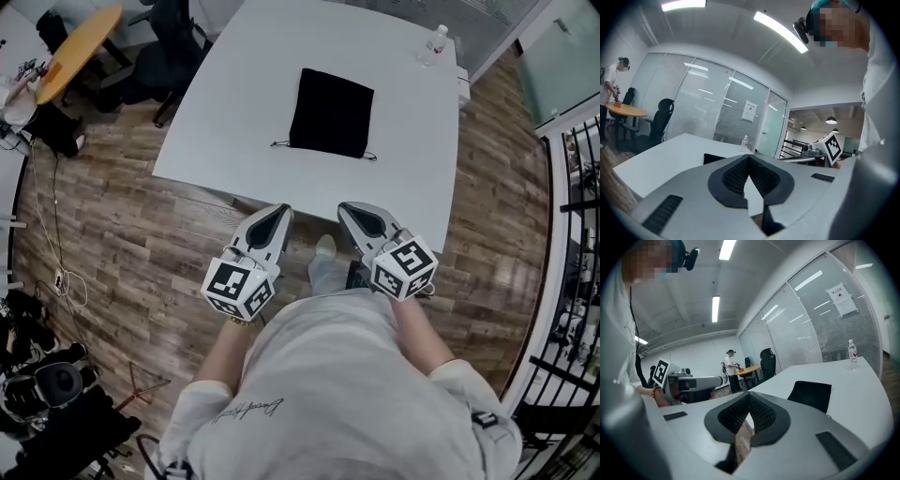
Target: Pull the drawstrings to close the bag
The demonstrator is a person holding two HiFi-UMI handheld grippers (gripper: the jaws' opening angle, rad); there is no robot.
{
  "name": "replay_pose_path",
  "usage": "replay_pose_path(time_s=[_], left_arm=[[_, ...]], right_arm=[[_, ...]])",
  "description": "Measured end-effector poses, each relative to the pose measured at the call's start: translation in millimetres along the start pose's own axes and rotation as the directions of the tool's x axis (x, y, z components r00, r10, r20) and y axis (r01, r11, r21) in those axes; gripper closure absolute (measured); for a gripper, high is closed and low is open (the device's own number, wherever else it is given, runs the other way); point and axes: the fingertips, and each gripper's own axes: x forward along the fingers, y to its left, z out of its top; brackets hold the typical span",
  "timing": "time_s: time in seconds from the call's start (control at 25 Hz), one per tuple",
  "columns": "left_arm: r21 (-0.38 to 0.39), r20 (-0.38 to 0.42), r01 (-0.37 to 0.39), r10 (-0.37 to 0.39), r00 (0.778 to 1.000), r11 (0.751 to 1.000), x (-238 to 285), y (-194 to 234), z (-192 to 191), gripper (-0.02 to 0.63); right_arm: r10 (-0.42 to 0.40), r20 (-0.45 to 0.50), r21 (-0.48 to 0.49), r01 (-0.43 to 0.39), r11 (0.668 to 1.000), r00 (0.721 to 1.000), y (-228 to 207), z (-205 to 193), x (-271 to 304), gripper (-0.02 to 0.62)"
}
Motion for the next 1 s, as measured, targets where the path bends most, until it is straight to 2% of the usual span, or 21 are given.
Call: replay_pose_path(time_s=[0.28, 0.56, 0.84, 1.0], left_arm=[[0.004, 0.006, -0.016, 0.016, 1.000, 1.000, 61, 36, 27, 0.595], [0.031, 0.034, -0.038, 0.037, 0.999, 0.999, 99, 53, 44, 0.595], [0.063, 0.020, 0.007, -0.009, 1.000, 0.998, 114, 59, 54, 0.595], [0.055, -0.011, 0.035, -0.035, 0.999, 0.998, 118, 70, 51, 0.595]], right_arm=[[0.025, 0.000, 0.004, -0.025, 1.000, 1.000, -53, 32, 45, 0.572], [0.027, 0.007, -0.006, -0.027, 1.000, 1.000, -80, 48, 64, 0.572], [-0.024, 0.029, -0.007, 0.024, 1.000, 0.999, -90, 62, 71, 0.572], [-0.076, 0.034, 0.011, 0.075, 0.997, 0.997, -94, 62, 73, 0.572]])
